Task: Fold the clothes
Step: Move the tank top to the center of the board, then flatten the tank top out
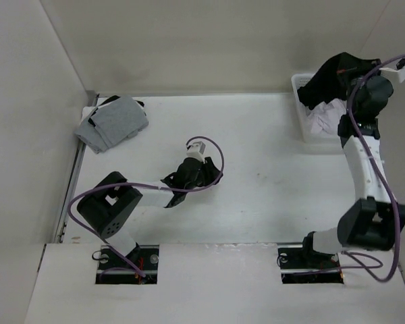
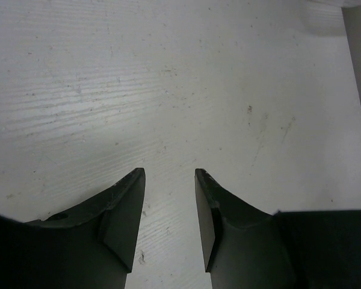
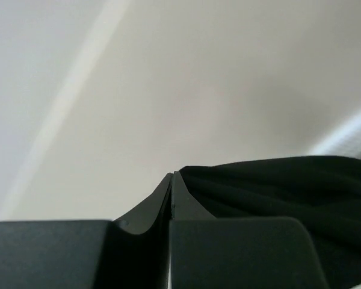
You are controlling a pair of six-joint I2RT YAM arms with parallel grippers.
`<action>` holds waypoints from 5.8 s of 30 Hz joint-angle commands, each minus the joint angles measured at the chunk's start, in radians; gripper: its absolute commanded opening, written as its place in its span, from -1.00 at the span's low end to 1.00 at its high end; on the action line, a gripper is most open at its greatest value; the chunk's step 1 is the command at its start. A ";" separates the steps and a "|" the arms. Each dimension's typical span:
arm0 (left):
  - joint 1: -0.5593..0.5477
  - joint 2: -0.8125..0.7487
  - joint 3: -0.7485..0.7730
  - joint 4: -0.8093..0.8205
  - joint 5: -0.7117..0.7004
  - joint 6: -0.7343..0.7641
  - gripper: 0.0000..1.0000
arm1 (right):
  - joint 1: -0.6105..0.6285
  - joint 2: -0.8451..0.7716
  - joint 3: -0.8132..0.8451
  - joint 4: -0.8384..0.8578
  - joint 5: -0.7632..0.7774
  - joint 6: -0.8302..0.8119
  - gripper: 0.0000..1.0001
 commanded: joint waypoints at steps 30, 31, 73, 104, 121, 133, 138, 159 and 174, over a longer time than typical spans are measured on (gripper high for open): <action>0.349 -0.665 -0.257 -0.282 -0.173 -0.035 -0.20 | 0.680 0.086 0.004 -0.013 -0.099 -0.136 -0.98; 0.349 -0.657 -0.255 -0.293 -0.167 -0.033 -0.20 | 0.659 0.147 0.047 -0.060 -0.110 -0.123 -0.97; 0.247 -0.528 -0.174 -0.285 -0.119 0.024 -0.23 | 1.211 -0.362 -0.628 -0.480 -0.041 -0.268 -1.00; 0.450 -0.852 -0.240 -0.549 -0.124 -0.064 -0.23 | 1.606 -0.004 -0.340 -0.733 0.304 -0.078 -0.53; 0.109 -0.533 -0.228 -0.423 -0.162 0.022 -0.41 | 1.159 -0.212 -0.684 -0.303 0.209 -0.089 -0.47; 0.005 -0.367 -0.196 -0.371 -0.162 0.025 -0.37 | 0.887 0.045 -0.626 -0.159 0.200 -0.135 -0.39; 0.014 -0.346 -0.197 -0.347 -0.144 0.030 -0.40 | 0.876 0.132 -0.583 -0.131 0.145 -0.158 -0.47; 0.037 -0.370 -0.189 -0.334 -0.101 0.039 -0.53 | 0.876 -0.240 -0.765 -0.222 0.381 -0.066 -0.99; -0.041 -0.295 -0.087 -0.350 -0.116 0.065 -0.16 | 0.931 -1.062 -0.983 -0.797 0.603 0.263 -1.00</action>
